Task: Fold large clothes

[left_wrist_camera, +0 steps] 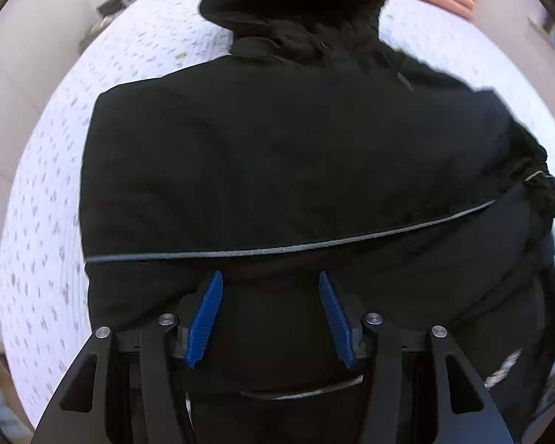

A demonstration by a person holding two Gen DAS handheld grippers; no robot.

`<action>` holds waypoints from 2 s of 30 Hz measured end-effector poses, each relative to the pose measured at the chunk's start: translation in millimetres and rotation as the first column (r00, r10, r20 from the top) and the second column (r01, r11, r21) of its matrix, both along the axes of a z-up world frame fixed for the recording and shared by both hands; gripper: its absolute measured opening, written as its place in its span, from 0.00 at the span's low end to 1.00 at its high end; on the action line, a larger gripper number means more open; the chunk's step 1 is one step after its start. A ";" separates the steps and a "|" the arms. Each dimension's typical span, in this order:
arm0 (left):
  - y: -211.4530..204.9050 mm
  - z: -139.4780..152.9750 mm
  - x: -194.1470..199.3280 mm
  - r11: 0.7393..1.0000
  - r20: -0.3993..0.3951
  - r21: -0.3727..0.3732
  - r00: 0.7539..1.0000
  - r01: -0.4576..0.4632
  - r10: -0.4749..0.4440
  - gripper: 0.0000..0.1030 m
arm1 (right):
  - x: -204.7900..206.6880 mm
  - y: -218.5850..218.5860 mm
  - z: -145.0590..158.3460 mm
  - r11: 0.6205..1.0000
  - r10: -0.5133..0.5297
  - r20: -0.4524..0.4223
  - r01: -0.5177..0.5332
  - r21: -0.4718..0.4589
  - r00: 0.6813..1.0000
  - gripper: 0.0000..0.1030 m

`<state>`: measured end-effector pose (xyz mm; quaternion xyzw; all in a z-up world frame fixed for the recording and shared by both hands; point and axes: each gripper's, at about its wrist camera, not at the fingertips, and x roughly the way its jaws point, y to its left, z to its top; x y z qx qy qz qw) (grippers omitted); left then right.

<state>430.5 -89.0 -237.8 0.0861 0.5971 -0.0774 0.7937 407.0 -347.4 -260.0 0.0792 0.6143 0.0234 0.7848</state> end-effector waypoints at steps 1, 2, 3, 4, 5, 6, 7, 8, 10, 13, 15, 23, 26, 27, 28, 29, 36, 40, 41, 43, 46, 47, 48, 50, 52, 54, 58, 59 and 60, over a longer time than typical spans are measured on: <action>-0.7 -1.2 4.3 1.000 -0.005 -0.003 1.000 0.001 -0.001 0.55 | 0.8 -2.2 -15.7 1.000 -0.001 -0.027 0.002 0.014 1.000 0.29; 1.5 -0.7 6.5 1.000 -0.014 -0.018 1.000 -0.002 0.002 0.55 | 0.8 -6.7 -24.9 0.999 -0.007 -0.030 0.008 0.035 1.000 0.29; 4.0 0.0 7.8 0.999 -0.022 -0.032 1.000 -0.004 0.004 0.55 | 1.1 -10.7 -29.0 0.998 -0.010 -0.025 0.011 0.062 1.000 0.29; 6.6 0.6 8.6 0.999 -0.030 -0.047 1.000 -0.005 0.003 0.55 | 1.6 -16.7 -30.5 0.994 -0.018 -0.027 0.021 0.105 0.999 0.29; 8.5 2.5 8.9 0.998 -0.034 -0.059 0.999 -0.003 0.001 0.55 | 1.7 -22.0 -29.2 0.989 -0.030 -0.034 0.035 0.140 0.999 0.30; 10.3 5.5 7.5 0.998 -0.033 -0.064 0.999 0.000 -0.002 0.55 | 0.1 -29.2 -26.9 0.983 -0.045 -0.048 0.053 0.178 0.998 0.31; 9.6 9.8 5.5 0.998 -0.029 -0.065 1.000 0.010 -0.012 0.55 | -2.5 -34.9 -22.7 0.978 -0.054 -0.059 0.065 0.201 0.997 0.33; 9.2 16.9 2.6 0.998 -0.020 -0.062 1.000 0.019 -0.020 0.55 | -5.0 -38.0 -16.8 0.975 -0.059 -0.063 0.071 0.211 0.996 0.41; 9.6 36.4 -2.5 0.996 0.023 -0.079 0.999 0.032 -0.031 0.55 | -14.8 -41.2 8.8 0.975 -0.078 -0.033 0.083 0.204 0.996 0.49; 12.4 62.3 -6.9 0.990 0.070 -0.136 0.997 0.027 -0.017 0.56 | -26.1 -26.9 46.8 0.974 -0.068 0.059 0.054 0.219 0.996 0.54; 12.1 68.1 -6.7 0.990 0.085 -0.139 0.996 0.013 -0.002 0.56 | -24.0 -2.9 56.8 0.974 -0.032 0.084 0.012 0.226 0.996 0.54; 15.1 4.1 17.1 0.999 -0.016 -0.040 1.000 -0.021 0.021 0.55 | 20.4 79.5 -7.0 0.993 0.096 0.053 -0.092 -0.076 0.994 0.49; 8.5 -9.3 11.6 1.000 0.010 0.010 1.000 0.018 -0.018 0.56 | 23.4 77.3 -36.3 0.990 0.101 0.018 -0.099 -0.103 0.995 0.49; 5.6 -8.8 10.1 0.999 0.013 0.030 1.000 0.024 -0.024 0.56 | 23.6 77.7 -36.7 0.989 0.099 0.017 -0.097 -0.108 0.995 0.49; 4.8 -7.8 10.3 0.999 0.009 0.037 1.000 0.022 -0.022 0.56 | 24.7 78.3 -36.4 0.989 0.099 0.010 -0.097 -0.113 0.995 0.49; 6.4 -5.1 11.1 1.000 0.001 0.028 1.000 0.015 -0.015 0.56 | 25.6 77.5 -36.1 0.989 0.096 0.002 -0.095 -0.111 0.995 0.49; 32.2 55.4 21.4 0.998 0.120 -0.051 0.992 0.034 -0.028 0.56 | 34.5 64.7 22.0 1.000 0.017 0.099 -0.018 0.011 0.995 0.57; 46.9 35.3 52.1 0.999 0.074 -0.044 0.997 -0.007 0.010 0.56 | 52.3 57.4 -3.8 0.997 -0.050 0.031 0.052 -0.061 0.998 0.58; 50.5 27.0 58.3 0.999 0.059 -0.051 0.998 -0.015 0.018 0.56 | 57.9 55.1 -18.5 0.995 -0.080 -0.014 0.079 -0.067 0.997 0.57; 53.0 12.7 62.9 0.999 0.053 -0.027 0.998 -0.017 0.018 0.56 | 63.2 52.1 -44.4 0.993 -0.095 -0.077 0.089 -0.074 0.992 0.56; 46.8 -0.6 57.4 0.999 0.072 0.034 0.997 0.016 -0.018 0.58 | 64.6 63.8 -47.5 0.991 -0.065 -0.062 0.057 -0.119 0.996 0.57; 44.2 -3.6 56.0 0.998 0.082 0.060 0.996 0.032 -0.037 0.58 | 65.1 65.8 -48.1 0.990 -0.065 -0.062 0.057 -0.128 0.996 0.59; 44.9 -4.7 56.8 0.996 0.088 0.074 0.995 0.041 -0.048 0.59 | 66.2 67.2 -49.5 0.990 -0.066 -0.063 0.057 -0.131 0.996 0.60; 45.3 -1.2 58.7 0.997 0.087 0.066 0.995 0.039 -0.044 0.59 | 67.9 68.4 -50.8 0.991 -0.068 -0.066 0.059 -0.120 0.996 0.66; 49.9 7.9 63.4 1.000 0.094 0.015 0.995 0.021 -0.022 0.59 | 66.3 70.0 -46.5 0.992 -0.053 -0.075 0.044 -0.120 0.996 0.66; 59.9 29.6 68.3 0.999 0.137 -0.048 0.990 -0.002 0.009 0.59 | 71.2 72.8 -40.3 0.994 -0.039 -0.074 0.031 -0.102 0.996 0.66; 71.3 69.6 91.1 0.997 0.240 -0.076 0.970 -0.024 0.041 0.59 | 83.7 71.5 -4.1 0.999 -0.044 0.026 0.044 0.005 0.999 0.66; 72.3 75.8 103.7 0.996 0.252 -0.084 0.967 -0.024 0.044 0.59 | 93.5 70.6 8.2 0.999 -0.048 0.067 0.047 0.018 0.997 0.66; 72.9 78.9 114.4 0.995 0.259 -0.094 0.965 -0.027 0.051 0.59 | 101.8 70.3 16.6 0.998 -0.051 0.095 0.049 0.031 0.994 0.66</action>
